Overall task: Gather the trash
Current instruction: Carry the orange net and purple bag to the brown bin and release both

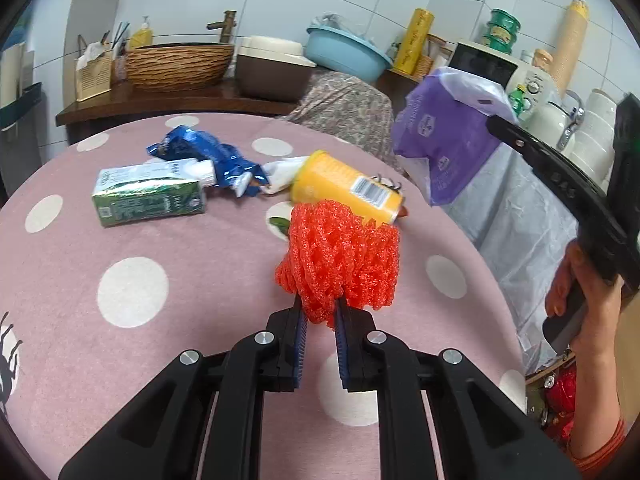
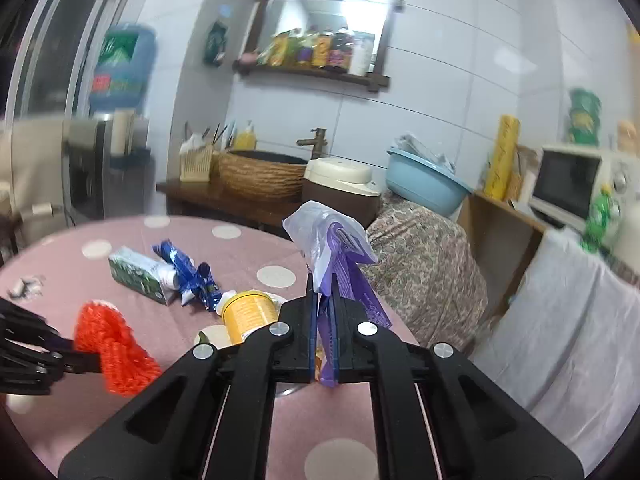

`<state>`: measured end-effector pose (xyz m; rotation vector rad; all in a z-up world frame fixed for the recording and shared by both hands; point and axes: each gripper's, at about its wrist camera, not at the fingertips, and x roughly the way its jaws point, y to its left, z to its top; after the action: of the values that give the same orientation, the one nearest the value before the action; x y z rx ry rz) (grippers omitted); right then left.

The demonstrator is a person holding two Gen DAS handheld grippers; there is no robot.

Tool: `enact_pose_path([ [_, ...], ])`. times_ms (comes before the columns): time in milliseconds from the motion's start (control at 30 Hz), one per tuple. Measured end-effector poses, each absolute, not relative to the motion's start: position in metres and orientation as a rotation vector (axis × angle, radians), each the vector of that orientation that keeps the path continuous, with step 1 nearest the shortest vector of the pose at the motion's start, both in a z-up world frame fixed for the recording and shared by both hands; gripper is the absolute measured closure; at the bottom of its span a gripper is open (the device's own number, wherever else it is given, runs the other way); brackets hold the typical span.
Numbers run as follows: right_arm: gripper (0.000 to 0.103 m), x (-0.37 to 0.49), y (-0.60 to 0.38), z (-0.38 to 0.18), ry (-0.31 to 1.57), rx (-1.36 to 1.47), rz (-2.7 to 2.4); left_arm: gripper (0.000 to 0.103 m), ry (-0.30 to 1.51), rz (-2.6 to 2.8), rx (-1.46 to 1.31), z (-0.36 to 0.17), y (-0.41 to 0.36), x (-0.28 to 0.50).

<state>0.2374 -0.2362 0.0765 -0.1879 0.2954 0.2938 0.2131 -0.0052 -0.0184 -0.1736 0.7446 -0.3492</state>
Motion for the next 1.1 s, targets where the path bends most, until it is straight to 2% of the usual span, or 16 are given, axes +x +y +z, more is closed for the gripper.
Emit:
enact_pose_path([
  [200, 0.098, 0.197, -0.313, 0.081, 0.328, -0.006, 0.293, 0.09, 0.735, -0.435, -0.123, -0.009, -0.049, 0.211],
  [600, 0.098, 0.138, -0.435, 0.045, 0.396, 0.075, 0.053, 0.09, 0.781, -0.681, -0.036, -0.005, -0.172, 0.224],
  [867, 0.098, 0.162, -0.496, -0.055, 0.612, 0.18, -0.037, 0.09, 0.837, -0.788, 0.032, -0.012, -0.239, 0.232],
  [1100, 0.098, 0.187, -0.519, -0.13, 0.728, 0.28, -0.06, 0.09, 0.888, -0.798, 0.054, -0.023, -0.28, 0.245],
])
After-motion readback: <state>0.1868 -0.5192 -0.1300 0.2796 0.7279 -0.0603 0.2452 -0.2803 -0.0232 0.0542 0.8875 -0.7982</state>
